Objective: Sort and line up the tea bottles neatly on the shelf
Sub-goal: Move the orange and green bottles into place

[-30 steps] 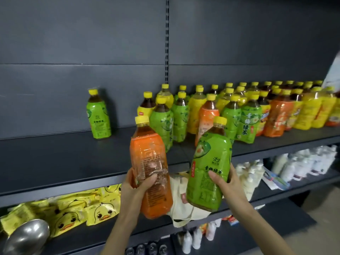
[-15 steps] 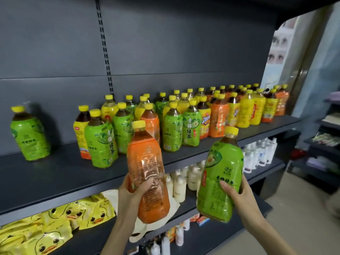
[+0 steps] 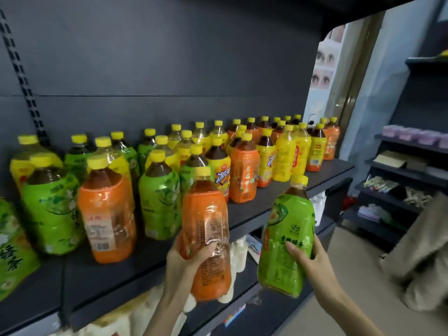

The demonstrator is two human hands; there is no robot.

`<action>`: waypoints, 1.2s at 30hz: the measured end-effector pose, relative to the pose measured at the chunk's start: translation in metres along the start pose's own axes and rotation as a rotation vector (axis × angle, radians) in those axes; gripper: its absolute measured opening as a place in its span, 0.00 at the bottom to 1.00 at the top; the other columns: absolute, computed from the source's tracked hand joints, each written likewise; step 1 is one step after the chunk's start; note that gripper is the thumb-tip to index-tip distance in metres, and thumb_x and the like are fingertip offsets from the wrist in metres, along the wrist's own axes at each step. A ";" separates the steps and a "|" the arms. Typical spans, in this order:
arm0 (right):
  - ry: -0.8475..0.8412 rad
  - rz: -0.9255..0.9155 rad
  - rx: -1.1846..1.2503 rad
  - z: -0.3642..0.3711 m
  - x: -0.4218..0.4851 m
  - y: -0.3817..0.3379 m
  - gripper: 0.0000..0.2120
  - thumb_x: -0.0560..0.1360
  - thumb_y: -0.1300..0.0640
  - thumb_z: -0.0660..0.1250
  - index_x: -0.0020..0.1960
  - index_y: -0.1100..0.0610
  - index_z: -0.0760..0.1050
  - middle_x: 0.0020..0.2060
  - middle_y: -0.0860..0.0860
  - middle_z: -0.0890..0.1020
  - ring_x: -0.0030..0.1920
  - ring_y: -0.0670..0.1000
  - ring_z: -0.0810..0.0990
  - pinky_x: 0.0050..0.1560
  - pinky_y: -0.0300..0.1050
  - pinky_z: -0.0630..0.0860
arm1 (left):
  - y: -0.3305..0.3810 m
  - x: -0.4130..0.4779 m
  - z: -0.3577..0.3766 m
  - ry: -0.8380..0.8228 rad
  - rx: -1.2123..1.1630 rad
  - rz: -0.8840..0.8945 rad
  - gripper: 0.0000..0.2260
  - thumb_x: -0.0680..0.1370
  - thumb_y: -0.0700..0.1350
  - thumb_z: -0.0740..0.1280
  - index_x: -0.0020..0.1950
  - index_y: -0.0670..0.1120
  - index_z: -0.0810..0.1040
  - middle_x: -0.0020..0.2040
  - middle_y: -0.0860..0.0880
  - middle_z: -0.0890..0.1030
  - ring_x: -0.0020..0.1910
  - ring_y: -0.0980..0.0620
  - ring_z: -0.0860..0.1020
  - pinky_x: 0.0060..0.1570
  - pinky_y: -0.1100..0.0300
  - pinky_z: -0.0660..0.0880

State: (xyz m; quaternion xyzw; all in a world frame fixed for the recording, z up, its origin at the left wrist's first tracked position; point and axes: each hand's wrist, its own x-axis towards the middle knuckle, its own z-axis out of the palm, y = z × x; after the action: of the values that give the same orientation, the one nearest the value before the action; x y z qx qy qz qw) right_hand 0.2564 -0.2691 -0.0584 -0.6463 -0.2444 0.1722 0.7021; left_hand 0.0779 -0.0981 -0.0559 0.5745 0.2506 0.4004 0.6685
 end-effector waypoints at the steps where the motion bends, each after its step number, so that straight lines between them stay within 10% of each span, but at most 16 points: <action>1: 0.005 -0.001 -0.007 -0.005 0.012 -0.001 0.29 0.63 0.50 0.78 0.62 0.51 0.72 0.45 0.46 0.84 0.44 0.45 0.84 0.38 0.38 0.79 | -0.003 0.012 0.011 -0.013 0.005 0.001 0.36 0.49 0.57 0.75 0.55 0.48 0.77 0.43 0.53 0.85 0.41 0.53 0.83 0.38 0.62 0.76; 13: 0.091 0.008 0.019 -0.108 0.110 0.021 0.38 0.58 0.45 0.78 0.64 0.54 0.70 0.50 0.51 0.83 0.46 0.47 0.84 0.38 0.36 0.79 | -0.041 0.091 0.135 -0.099 0.071 0.006 0.35 0.52 0.57 0.76 0.57 0.47 0.77 0.47 0.50 0.84 0.46 0.51 0.83 0.43 0.59 0.77; 36: -0.249 0.085 -0.056 -0.315 0.310 0.026 0.18 0.71 0.61 0.72 0.55 0.48 0.70 0.46 0.48 0.81 0.36 0.40 0.83 0.30 0.32 0.76 | -0.102 0.094 0.375 0.344 0.057 -0.028 0.34 0.52 0.56 0.80 0.55 0.50 0.76 0.44 0.56 0.84 0.43 0.54 0.83 0.43 0.56 0.77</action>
State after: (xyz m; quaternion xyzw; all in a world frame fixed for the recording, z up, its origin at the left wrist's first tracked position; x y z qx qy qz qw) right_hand 0.6914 -0.3529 -0.0609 -0.6490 -0.3069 0.2736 0.6401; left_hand 0.4536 -0.2352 -0.0628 0.5125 0.3806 0.4762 0.6047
